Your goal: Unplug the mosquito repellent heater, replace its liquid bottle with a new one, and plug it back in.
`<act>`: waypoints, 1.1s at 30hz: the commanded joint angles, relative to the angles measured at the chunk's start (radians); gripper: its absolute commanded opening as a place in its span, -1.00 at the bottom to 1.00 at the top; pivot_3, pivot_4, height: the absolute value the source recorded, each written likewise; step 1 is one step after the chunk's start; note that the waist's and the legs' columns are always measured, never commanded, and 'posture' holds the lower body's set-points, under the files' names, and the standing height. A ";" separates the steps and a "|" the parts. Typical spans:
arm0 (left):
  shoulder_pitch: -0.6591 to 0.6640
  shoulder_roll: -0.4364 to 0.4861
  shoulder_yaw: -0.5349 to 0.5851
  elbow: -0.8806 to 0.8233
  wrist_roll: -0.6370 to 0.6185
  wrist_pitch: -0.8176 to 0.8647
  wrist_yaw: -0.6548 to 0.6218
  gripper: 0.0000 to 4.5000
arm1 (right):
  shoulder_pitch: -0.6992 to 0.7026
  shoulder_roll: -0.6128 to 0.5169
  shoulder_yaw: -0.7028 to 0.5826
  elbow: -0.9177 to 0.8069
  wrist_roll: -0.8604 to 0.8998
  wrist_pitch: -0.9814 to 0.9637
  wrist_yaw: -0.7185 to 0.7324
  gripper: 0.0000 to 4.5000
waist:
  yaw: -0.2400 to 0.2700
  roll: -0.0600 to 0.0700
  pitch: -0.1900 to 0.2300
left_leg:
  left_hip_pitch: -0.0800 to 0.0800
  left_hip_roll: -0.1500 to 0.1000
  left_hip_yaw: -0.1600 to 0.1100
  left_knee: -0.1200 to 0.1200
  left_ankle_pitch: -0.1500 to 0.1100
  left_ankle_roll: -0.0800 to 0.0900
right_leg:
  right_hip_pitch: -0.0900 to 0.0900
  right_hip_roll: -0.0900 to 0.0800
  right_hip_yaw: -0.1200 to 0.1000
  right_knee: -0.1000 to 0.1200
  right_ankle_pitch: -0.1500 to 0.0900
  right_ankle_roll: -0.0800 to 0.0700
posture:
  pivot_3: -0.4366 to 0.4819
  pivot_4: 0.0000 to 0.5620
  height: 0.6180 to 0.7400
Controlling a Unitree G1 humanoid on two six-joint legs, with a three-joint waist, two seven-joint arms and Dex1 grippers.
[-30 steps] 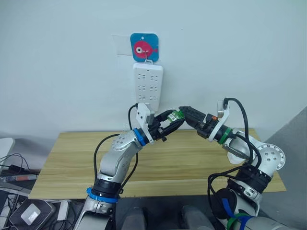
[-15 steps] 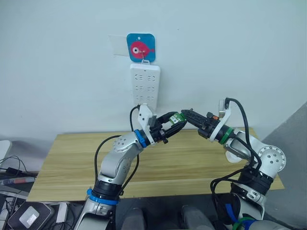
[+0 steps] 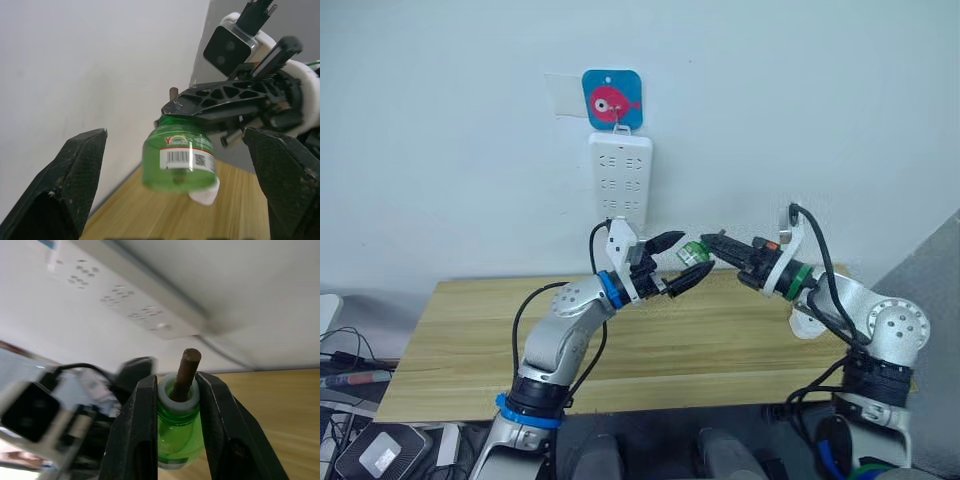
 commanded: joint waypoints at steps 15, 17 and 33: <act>0.065 0.086 -0.066 -0.107 0.069 -0.014 -0.054 1.00 | 0.083 -0.105 0.461 0.673 -1.181 -1.326 0.292 -0.66 | 0.004 -0.001 0.001 | 0.002 0.000 0.001 0.000 0.000 0.000 | 0.001 -0.001 0.001 0.000 0.002 -0.004 | -0.08 -0.65 1.00; 0.075 0.102 -0.077 -0.120 0.069 -0.005 -0.066 1.00 | 0.076 -0.084 0.448 0.748 -1.194 -1.357 0.293 -0.66 | 0.004 -0.001 0.001 | 0.003 0.000 0.001 0.000 0.000 0.000 | 0.002 -0.001 0.001 0.001 0.002 -0.004 | -0.07 -0.64 1.00; 0.098 0.144 -0.103 -0.132 0.103 -0.020 -0.093 1.00 | 0.028 -0.009 0.384 0.984 -1.265 -1.443 0.272 -0.66 | 0.004 -0.001 0.001 | 0.005 0.000 0.001 0.000 0.000 0.000 | 0.004 -0.001 0.001 0.001 0.002 -0.004 | -0.07 -0.62 1.00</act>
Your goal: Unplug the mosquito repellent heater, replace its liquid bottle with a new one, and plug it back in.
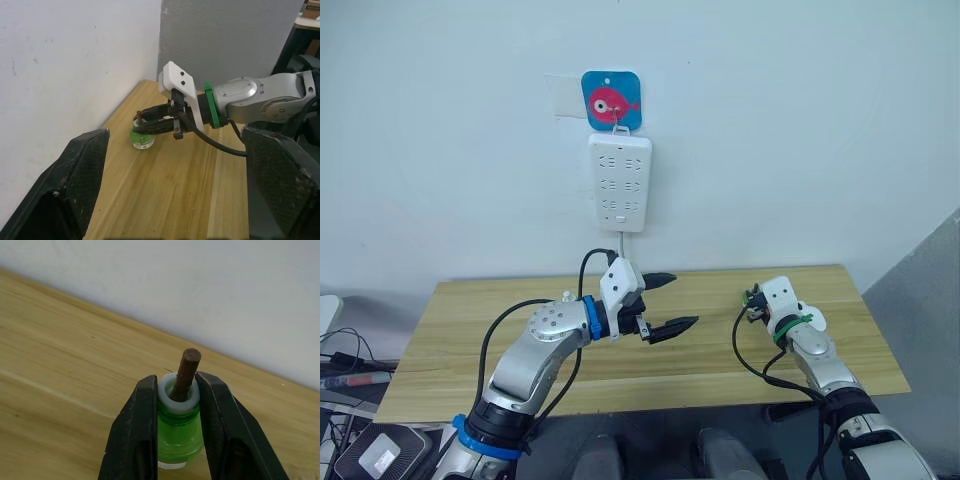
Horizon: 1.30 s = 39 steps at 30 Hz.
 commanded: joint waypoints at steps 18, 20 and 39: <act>0.024 0.004 0.023 -0.052 -0.008 -0.009 0.022 1.00 | 0.036 -0.015 -0.076 -0.057 0.016 -0.005 0.101 0.99 | 0.001 0.000 0.000 | 0.001 0.000 -0.001 0.000 0.000 0.000 | 0.001 0.000 0.000 0.000 0.000 0.000 | -0.06 -0.58 1.00; 0.038 0.008 0.037 -0.060 -0.015 -0.002 0.031 1.00 | 0.087 -0.029 -0.088 -0.168 0.042 0.051 0.132 0.99 | 0.002 0.000 0.000 | 0.001 0.000 -0.001 0.000 0.000 0.000 | 0.002 0.000 0.000 0.000 0.000 0.000 | -0.06 -0.58 1.00; 0.484 -0.197 0.317 0.108 0.222 -0.327 0.563 1.00 | 0.105 -0.221 0.064 -1.062 0.396 0.703 0.636 0.99 | 0.021 -0.006 0.007 | 0.002 0.000 -0.002 0.001 0.000 0.000 | 0.003 -0.001 -0.001 0.000 -0.002 0.004 | -0.03 -0.53 1.00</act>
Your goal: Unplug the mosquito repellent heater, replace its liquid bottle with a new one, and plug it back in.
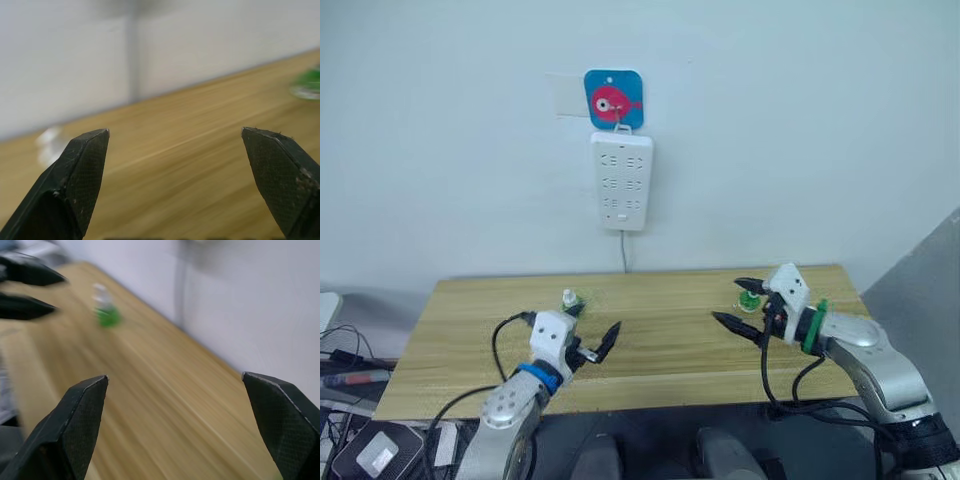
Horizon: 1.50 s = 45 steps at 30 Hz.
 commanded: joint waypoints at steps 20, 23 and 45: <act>-0.541 -0.060 0.138 1.039 0.043 -0.441 0.033 1.00 | -0.271 -0.006 0.058 -0.023 0.092 0.141 0.178 0.99 | 0.063 -0.003 0.000 | -0.003 -0.001 -0.001 0.000 0.000 0.000 | -0.002 0.000 -0.002 0.000 0.002 -0.004 | -0.02 -0.59 1.00; -0.593 -0.052 0.132 1.139 0.065 -0.481 0.048 1.00 | -0.270 -0.014 0.048 -0.037 0.094 0.157 0.168 0.99 | 0.061 -0.003 0.000 | -0.003 -0.001 0.000 0.000 0.000 0.000 | -0.002 0.000 -0.002 0.000 0.002 -0.004 | -0.04 -0.59 1.00; -0.749 -0.028 0.130 1.416 0.097 -0.539 0.077 0.33 | -0.243 0.005 0.016 -0.107 0.149 0.261 0.074 1.00 | 0.036 -0.003 0.000 | -0.004 -0.001 -0.001 0.000 0.000 0.000 | -0.003 0.000 -0.003 0.000 0.003 -0.004 | -0.12 -0.56 1.00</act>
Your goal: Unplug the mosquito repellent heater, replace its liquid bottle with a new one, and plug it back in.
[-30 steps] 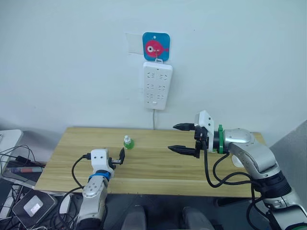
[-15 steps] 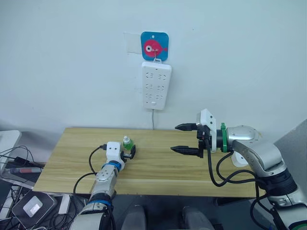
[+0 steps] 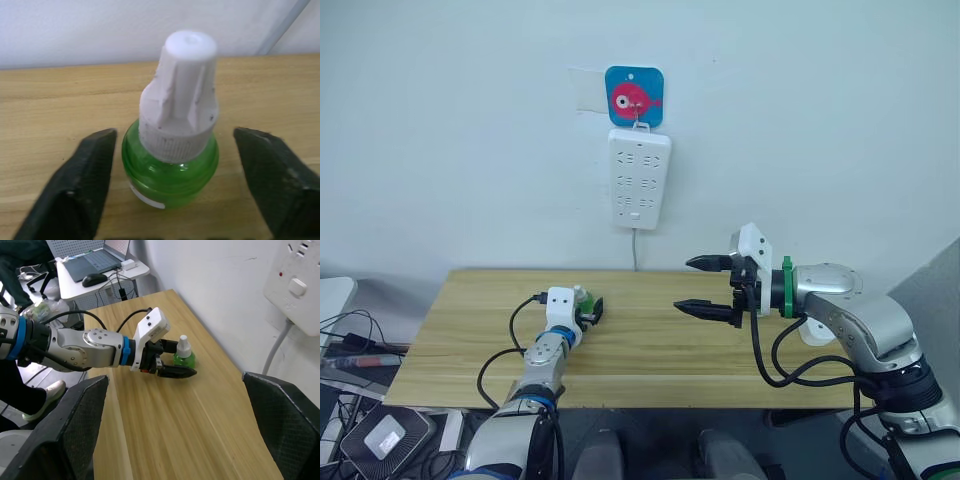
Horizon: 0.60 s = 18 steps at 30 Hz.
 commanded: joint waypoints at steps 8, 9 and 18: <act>0.023 0.012 0.006 -0.022 0.002 -0.041 -0.027 -0.01 | 0.007 0.006 -0.032 -0.050 0.028 0.002 -0.025 1.00 | 0.000 0.000 0.000 | 0.000 0.000 0.000 0.000 0.000 0.000 | 0.000 0.000 0.000 0.000 0.000 0.000 | -0.12 -0.53 1.00; 0.026 0.013 0.002 -0.028 0.004 -0.046 -0.033 -0.01 | 0.008 0.006 -0.032 -0.051 0.027 0.001 -0.026 1.00 | 0.000 0.000 0.000 | 0.000 0.000 0.000 0.000 0.000 0.000 | 0.000 0.000 0.000 0.000 0.000 0.000 | -0.12 -0.53 1.00; 0.237 0.052 -0.197 -0.491 0.063 -0.047 -0.313 -0.01 | 0.038 -0.035 -0.008 -0.047 -0.012 -0.063 0.021 1.00 | -0.001 0.000 0.001 | 0.000 0.000 0.000 -0.001 0.000 0.000 | 0.000 0.000 0.001 0.000 0.000 0.000 | -0.10 -0.47 1.00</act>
